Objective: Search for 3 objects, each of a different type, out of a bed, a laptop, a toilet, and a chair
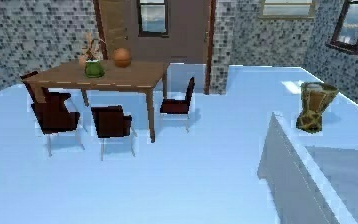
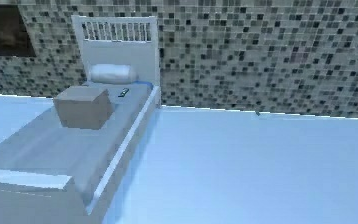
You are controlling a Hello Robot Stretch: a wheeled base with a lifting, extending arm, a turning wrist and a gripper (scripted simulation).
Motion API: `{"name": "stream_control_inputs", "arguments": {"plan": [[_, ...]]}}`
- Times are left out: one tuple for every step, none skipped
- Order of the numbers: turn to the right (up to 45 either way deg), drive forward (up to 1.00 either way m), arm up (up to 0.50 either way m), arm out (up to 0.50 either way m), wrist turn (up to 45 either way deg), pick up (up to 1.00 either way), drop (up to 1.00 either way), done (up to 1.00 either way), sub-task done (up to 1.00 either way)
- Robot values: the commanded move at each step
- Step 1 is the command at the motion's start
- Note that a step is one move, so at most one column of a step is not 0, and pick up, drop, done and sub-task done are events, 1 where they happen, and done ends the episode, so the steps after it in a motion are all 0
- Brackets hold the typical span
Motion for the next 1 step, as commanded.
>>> {"name": "stream_control_inputs", "arguments": {"plan": [[0.0,1.00,0.00,0.00,0.0,0.00,0.00,0.00,0.00]]}}
